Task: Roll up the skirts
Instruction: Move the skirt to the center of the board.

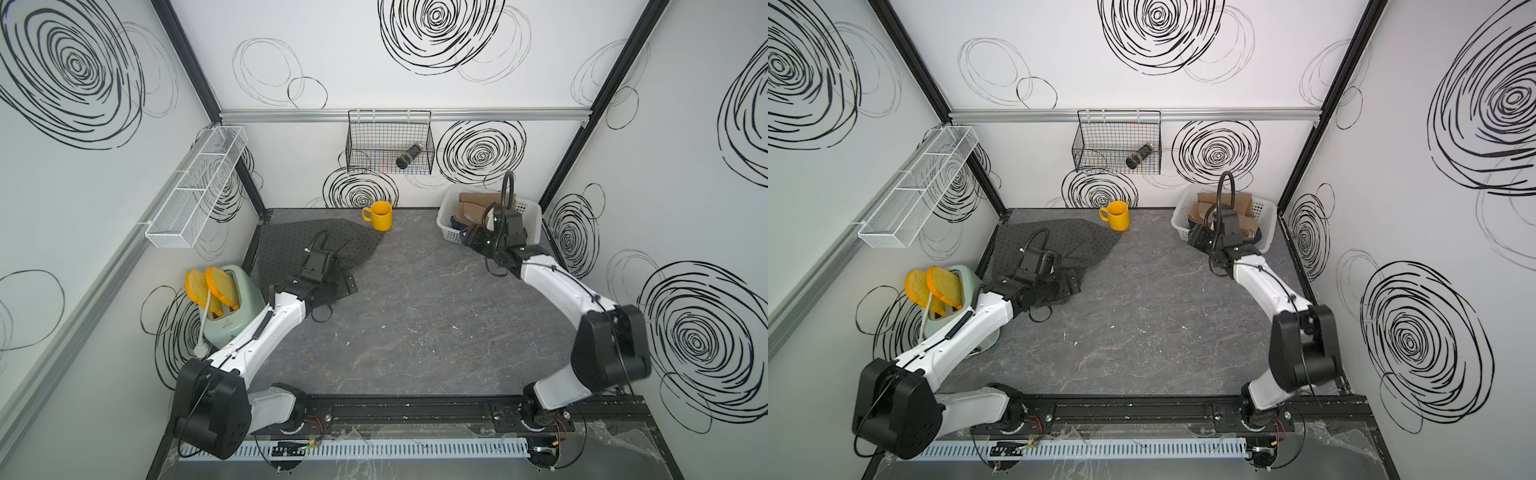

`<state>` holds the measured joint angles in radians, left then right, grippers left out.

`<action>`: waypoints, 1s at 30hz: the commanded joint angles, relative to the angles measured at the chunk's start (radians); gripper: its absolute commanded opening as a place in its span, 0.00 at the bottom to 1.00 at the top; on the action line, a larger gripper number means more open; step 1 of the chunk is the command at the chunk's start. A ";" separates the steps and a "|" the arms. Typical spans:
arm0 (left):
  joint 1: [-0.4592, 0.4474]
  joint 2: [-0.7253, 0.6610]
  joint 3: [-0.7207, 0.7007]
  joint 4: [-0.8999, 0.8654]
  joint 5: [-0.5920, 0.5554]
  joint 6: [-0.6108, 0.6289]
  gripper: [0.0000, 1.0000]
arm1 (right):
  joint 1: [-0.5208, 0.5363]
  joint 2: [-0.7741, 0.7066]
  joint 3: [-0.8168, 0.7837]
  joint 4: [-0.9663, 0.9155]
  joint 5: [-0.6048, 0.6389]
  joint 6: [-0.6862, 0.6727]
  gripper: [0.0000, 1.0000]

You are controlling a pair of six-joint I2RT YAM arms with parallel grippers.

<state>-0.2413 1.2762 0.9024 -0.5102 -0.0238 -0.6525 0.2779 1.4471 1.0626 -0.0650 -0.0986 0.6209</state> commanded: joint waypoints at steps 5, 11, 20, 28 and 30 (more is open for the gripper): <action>0.034 0.252 0.201 -0.035 -0.112 -0.011 0.97 | 0.166 -0.255 -0.394 0.282 0.019 0.001 0.75; 0.165 0.477 0.402 -0.080 -0.010 -0.019 0.96 | 0.309 -0.374 -0.586 0.327 0.059 -0.042 0.76; 0.265 0.734 0.537 -0.105 0.077 0.035 0.97 | 0.299 -0.430 -0.652 0.217 0.101 -0.032 0.74; 0.239 0.733 0.446 0.050 0.248 0.080 0.64 | 0.299 -0.502 -0.684 0.227 0.082 -0.052 0.74; 0.208 0.698 0.428 0.056 0.228 0.079 0.39 | 0.297 -0.512 -0.677 0.209 0.083 -0.052 0.73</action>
<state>0.0139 2.0136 1.3670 -0.4976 0.1482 -0.5865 0.5797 0.9535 0.3901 0.1627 -0.0158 0.5896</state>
